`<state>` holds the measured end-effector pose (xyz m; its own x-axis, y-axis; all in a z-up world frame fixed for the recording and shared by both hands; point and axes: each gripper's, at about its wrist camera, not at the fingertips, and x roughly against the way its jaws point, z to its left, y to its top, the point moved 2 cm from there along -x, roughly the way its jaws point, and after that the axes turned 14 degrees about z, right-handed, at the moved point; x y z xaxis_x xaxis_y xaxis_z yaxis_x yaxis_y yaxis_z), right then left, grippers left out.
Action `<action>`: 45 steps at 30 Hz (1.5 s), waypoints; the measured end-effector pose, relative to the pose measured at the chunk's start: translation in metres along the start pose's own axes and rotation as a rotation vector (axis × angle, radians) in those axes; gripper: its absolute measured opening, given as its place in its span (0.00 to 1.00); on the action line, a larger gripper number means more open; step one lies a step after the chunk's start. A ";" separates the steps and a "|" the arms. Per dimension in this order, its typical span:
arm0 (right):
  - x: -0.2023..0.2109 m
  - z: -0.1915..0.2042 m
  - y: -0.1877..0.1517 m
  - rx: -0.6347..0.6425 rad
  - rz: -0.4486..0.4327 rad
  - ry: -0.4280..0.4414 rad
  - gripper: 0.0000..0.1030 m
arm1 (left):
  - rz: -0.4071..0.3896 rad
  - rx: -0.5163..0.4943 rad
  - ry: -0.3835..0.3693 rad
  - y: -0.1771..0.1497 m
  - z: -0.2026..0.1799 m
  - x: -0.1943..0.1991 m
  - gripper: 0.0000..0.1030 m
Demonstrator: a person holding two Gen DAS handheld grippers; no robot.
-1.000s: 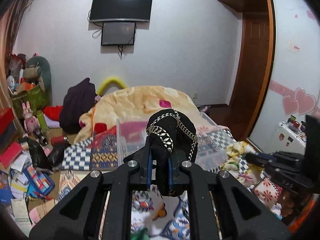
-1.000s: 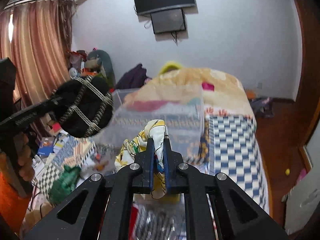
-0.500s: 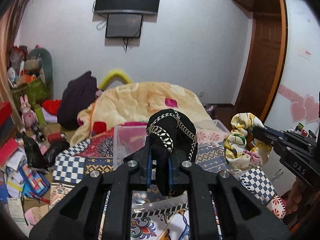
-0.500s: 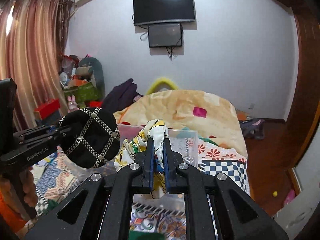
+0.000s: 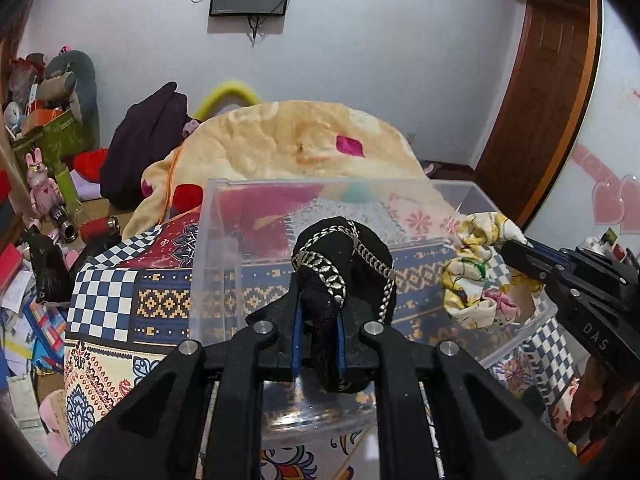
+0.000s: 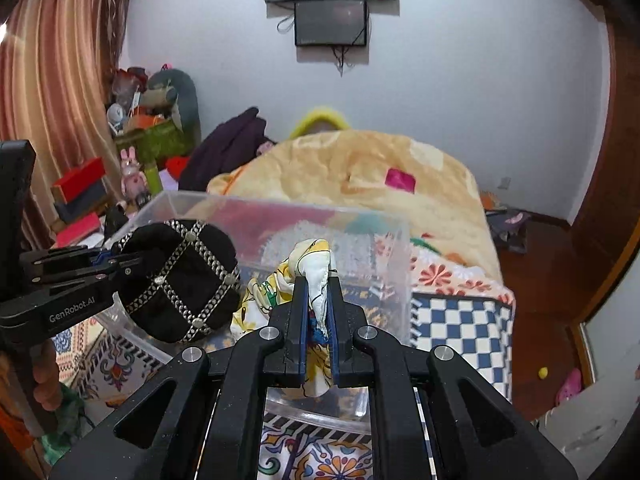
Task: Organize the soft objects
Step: 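Carry the scrunchie with the right tool while the left tool carries the black bag into the box, releasing both, then grasp the silver scrubber bag with the right tool while the left tool grasps the green knit sweater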
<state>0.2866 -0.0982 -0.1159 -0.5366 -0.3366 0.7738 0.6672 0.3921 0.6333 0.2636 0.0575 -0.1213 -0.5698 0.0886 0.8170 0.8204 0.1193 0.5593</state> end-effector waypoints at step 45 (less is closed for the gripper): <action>0.094 0.036 -0.099 -0.001 -0.117 0.021 0.80 | -0.139 -0.074 0.108 -0.129 0.002 0.120 0.96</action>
<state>0.1516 -0.1376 -0.1052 -0.5998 -0.3975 0.6944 0.6012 0.3488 0.7190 0.0893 0.0549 -0.0954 -0.6729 -0.0309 0.7391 0.7376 0.0493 0.6735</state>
